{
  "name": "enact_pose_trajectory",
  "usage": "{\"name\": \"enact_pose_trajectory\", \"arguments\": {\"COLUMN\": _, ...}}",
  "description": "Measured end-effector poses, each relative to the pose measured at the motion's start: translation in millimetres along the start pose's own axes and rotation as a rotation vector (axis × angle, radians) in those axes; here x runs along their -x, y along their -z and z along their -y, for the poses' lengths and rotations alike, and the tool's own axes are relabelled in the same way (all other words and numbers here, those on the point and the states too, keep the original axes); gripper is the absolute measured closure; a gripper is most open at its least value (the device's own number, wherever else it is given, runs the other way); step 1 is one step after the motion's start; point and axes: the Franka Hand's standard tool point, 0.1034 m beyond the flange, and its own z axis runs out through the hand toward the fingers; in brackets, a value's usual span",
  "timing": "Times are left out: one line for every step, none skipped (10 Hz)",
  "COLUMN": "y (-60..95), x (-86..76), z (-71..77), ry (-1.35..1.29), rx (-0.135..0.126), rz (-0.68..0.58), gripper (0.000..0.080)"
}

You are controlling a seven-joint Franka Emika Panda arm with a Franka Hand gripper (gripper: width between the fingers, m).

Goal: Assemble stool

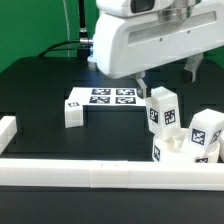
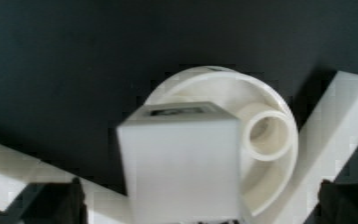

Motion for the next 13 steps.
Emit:
{"name": "enact_pose_trajectory", "arguments": {"y": 0.0, "x": -1.0, "z": 1.9, "ry": 0.003, "rx": 0.000, "rz": 0.000, "gripper": 0.0150}}
{"name": "enact_pose_trajectory", "arguments": {"y": -0.3, "x": -0.9, "z": 2.3, "ry": 0.005, "rx": 0.000, "rz": 0.001, "gripper": 0.0150}}
{"name": "enact_pose_trajectory", "arguments": {"y": -0.4, "x": -0.9, "z": 2.3, "ry": 0.005, "rx": 0.000, "rz": 0.001, "gripper": 0.0150}}
{"name": "enact_pose_trajectory", "arguments": {"y": -0.8, "x": -1.0, "z": 2.4, "ry": 0.005, "rx": 0.000, "rz": 0.001, "gripper": 0.0150}}
{"name": "enact_pose_trajectory", "arguments": {"y": -3.0, "x": -2.6, "z": 2.9, "ry": 0.004, "rx": 0.002, "rz": -0.004, "gripper": 0.0150}}
{"name": "enact_pose_trajectory", "arguments": {"y": -7.1, "x": -3.0, "z": 2.6, "ry": 0.003, "rx": 0.000, "rz": -0.005, "gripper": 0.0150}}
{"name": "enact_pose_trajectory", "arguments": {"y": -11.2, "x": -2.4, "z": 3.4, "ry": 0.003, "rx": -0.004, "rz": -0.002, "gripper": 0.0150}}
{"name": "enact_pose_trajectory", "arguments": {"y": -15.6, "x": -2.4, "z": 4.2, "ry": 0.004, "rx": -0.007, "rz": -0.001, "gripper": 0.0150}}
{"name": "enact_pose_trajectory", "arguments": {"y": -19.1, "x": -3.4, "z": 4.1, "ry": 0.007, "rx": -0.007, "rz": -0.005, "gripper": 0.0150}}
{"name": "enact_pose_trajectory", "arguments": {"y": -21.2, "x": -3.2, "z": 3.6, "ry": 0.013, "rx": -0.007, "rz": -0.006, "gripper": 0.0150}}
{"name": "enact_pose_trajectory", "arguments": {"y": -21.6, "x": -3.1, "z": 3.8, "ry": 0.014, "rx": -0.007, "rz": -0.006, "gripper": 0.0150}}
{"name": "enact_pose_trajectory", "arguments": {"y": -21.4, "x": -3.3, "z": 3.6, "ry": 0.016, "rx": -0.007, "rz": -0.006, "gripper": 0.0286}}
{"name": "enact_pose_trajectory", "arguments": {"y": -20.8, "x": -3.9, "z": 3.3, "ry": 0.018, "rx": -0.006, "rz": -0.008, "gripper": 0.0286}}
